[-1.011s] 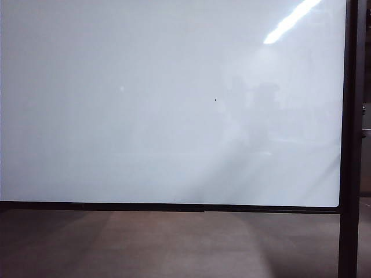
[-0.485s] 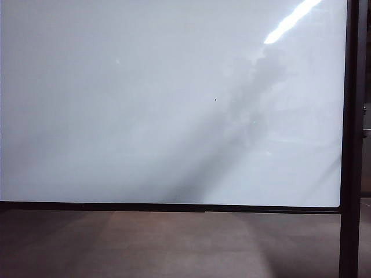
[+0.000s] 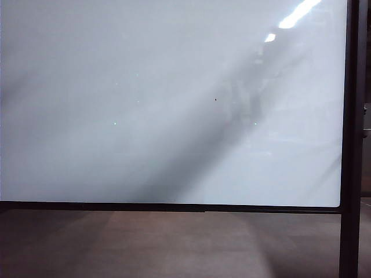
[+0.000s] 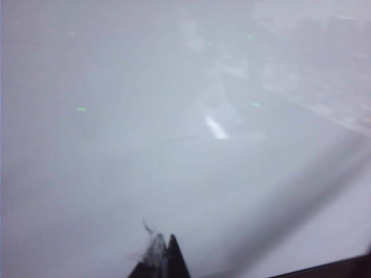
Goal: Reach to the right to find the marker pen, pick it up, and write the number 7 on the whiteboard.
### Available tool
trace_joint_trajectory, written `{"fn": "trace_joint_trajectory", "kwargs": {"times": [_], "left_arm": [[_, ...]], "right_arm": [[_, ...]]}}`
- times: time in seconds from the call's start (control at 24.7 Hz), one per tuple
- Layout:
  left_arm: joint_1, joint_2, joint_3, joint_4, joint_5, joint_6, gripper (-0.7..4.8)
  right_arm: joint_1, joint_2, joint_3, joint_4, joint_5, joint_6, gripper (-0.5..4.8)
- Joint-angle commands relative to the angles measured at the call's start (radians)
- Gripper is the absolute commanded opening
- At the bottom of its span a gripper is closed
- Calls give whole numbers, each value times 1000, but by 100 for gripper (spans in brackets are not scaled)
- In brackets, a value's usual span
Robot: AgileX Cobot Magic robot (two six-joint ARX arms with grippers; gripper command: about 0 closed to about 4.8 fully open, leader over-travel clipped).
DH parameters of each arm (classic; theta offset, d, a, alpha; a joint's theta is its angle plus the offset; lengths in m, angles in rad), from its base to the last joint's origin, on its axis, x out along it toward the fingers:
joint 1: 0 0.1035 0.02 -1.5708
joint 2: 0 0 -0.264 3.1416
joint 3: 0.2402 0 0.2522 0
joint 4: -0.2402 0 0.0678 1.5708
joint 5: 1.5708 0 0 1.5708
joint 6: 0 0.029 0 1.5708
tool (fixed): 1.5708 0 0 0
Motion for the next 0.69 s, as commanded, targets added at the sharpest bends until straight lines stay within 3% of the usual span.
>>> {"fn": "trace_joint_trajectory", "kwargs": {"times": [0.04, 0.32, 0.57, 0.69], "left_arm": [[-95, 91, 81, 8, 13, 0, -5], [-298, 262, 204, -15, 13, 17, -5], [-380, 325, 221, -23, 20, 13, -5], [-389, 329, 221, -24, 21, 13, -5]], "right_arm": [[-50, 62, 1, 86, -11, 0, -5], [-163, 203, 1, 158, -159, 7, -5], [-238, 306, 0, 266, -221, 7, -5], [-273, 401, 0, 404, -335, 7, -5]]}}
